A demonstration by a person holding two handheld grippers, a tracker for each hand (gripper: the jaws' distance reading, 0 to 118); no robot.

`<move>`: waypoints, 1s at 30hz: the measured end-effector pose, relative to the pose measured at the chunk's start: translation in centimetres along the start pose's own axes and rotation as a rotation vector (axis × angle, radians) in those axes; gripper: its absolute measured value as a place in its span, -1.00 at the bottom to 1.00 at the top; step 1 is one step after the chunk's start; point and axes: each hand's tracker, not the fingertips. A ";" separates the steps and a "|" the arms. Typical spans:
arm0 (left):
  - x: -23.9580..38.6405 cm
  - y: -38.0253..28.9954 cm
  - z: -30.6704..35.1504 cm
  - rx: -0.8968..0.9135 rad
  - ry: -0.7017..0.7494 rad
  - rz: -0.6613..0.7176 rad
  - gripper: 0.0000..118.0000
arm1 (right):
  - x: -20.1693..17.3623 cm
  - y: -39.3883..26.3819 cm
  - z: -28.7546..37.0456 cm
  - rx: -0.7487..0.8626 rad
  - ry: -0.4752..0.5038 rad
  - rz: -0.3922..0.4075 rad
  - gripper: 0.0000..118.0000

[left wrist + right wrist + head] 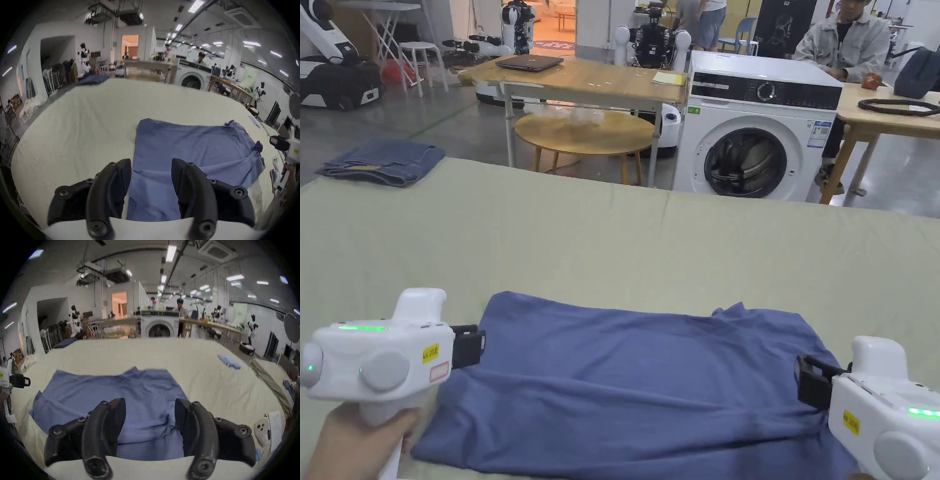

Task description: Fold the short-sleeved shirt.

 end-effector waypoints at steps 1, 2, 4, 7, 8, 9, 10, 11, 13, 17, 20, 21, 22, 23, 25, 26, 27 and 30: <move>0.5 -0.6 1.2 0.030 0.008 -0.011 -0.26 | -0.6 -0.3 0.9 0.038 -0.008 -0.005 -0.23; 0.5 -1.0 1.8 0.062 0.018 -0.013 -0.52 | -1.1 -0.5 1.7 0.066 -0.002 -0.005 -0.69; 1.3 -2.1 3.8 0.112 0.031 -0.041 -0.67 | -2.9 -0.8 3.8 0.113 -0.017 0.001 -0.87; 3.4 -3.9 6.9 0.176 0.078 -0.066 -0.95 | -3.8 -1.6 5.6 0.156 -0.006 -0.025 -1.00; 3.6 -4.4 7.6 0.194 0.074 -0.064 -0.98 | -4.5 -1.5 6.4 0.156 -0.007 -0.024 -1.00; 3.6 -4.7 8.2 0.185 0.071 -0.068 -1.00 | -4.7 -1.7 6.9 0.162 -0.009 -0.026 -1.00; 4.3 -4.7 9.1 0.183 0.080 -0.068 -1.00 | -4.8 -1.9 7.4 0.172 -0.006 -0.030 -1.00; 4.3 -5.1 9.6 0.184 0.087 -0.063 -1.00 | -5.0 -2.0 7.8 0.173 0.001 -0.028 -1.00; 3.7 -5.4 9.6 0.129 0.071 -0.031 -1.00 | -5.3 -2.3 8.6 0.173 -0.005 -0.022 -1.00; 0.9 -5.6 6.4 -0.070 0.040 0.051 -1.00 | -5.0 -3.1 9.2 0.150 0.001 -0.025 -1.00; -1.1 -5.4 2.8 -0.211 0.039 0.094 -0.44 | -4.7 -3.7 9.2 0.121 -0.007 -0.013 -1.00; -1.5 -5.4 1.8 -0.244 0.028 0.114 -0.24 | -4.6 -4.0 9.2 0.115 -0.008 -0.011 -1.00; -2.2 -5.3 0.7 -0.295 0.013 0.129 -0.24 | -4.5 -4.3 9.1 0.100 -0.016 -0.006 -1.00; -2.4 -5.3 -0.2 -0.335 0.029 0.143 -0.04 | -4.2 -4.5 9.1 0.087 -0.024 -0.007 -1.00; -2.7 -5.7 -2.0 -0.411 0.043 0.128 0.15 | -3.7 -5.0 9.0 0.076 -0.025 -0.013 -1.00; -2.6 -5.9 -3.1 -0.454 0.084 0.115 0.15 | -3.6 -5.2 8.9 0.060 -0.039 -0.010 -1.00; -2.4 -6.3 -3.9 -0.498 0.117 0.086 0.15 | -3.5 -5.5 8.9 0.051 -0.043 -0.009 -1.00; -1.0 -7.3 -3.5 -0.476 0.152 -0.017 0.13 | -2.7 -6.0 9.0 0.027 -0.056 -0.013 -1.00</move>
